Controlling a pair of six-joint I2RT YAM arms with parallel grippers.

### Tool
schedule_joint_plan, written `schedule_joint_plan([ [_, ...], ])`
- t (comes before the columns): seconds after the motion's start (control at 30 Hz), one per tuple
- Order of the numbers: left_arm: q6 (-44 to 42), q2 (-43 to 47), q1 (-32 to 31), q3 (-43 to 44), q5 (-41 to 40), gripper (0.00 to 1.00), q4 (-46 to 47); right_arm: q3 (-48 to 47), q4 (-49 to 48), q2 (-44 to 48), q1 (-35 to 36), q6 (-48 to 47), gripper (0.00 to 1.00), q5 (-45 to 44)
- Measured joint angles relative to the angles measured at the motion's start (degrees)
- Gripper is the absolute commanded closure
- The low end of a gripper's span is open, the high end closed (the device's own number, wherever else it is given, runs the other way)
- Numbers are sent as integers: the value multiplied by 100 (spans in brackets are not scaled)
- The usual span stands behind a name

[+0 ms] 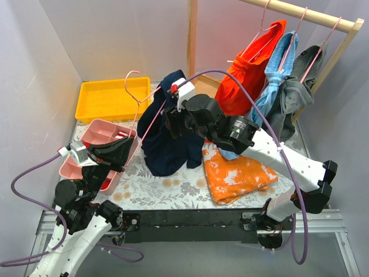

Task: Place the shorts on the hanger

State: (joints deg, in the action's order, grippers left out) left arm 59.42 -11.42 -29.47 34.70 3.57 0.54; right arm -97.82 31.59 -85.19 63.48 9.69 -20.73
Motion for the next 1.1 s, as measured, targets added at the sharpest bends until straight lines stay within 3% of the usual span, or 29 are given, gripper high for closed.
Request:
schedule_joint_plan([
  [0.17, -66, 2, 0, -31, 26, 100, -4, -708, 225, -96, -11, 153, 42, -415],
  [0.27, -57, 24, 0, -203, 15, 100, 39, -1003, 201, -114, -81, 328, 42, -625],
  [0.53, 92, -39, 0, -605, -107, 100, 256, 463, -17, 59, -363, 833, 36, -706],
  [0.77, 398, -328, 0, -1137, -177, 100, 649, 540, -225, -238, -1539, 1191, 35, -232],
  [1.1, 601, -579, 0, -1268, -212, 100, 920, -1600, -149, -1412, -1620, 1384, 34, -199],
])
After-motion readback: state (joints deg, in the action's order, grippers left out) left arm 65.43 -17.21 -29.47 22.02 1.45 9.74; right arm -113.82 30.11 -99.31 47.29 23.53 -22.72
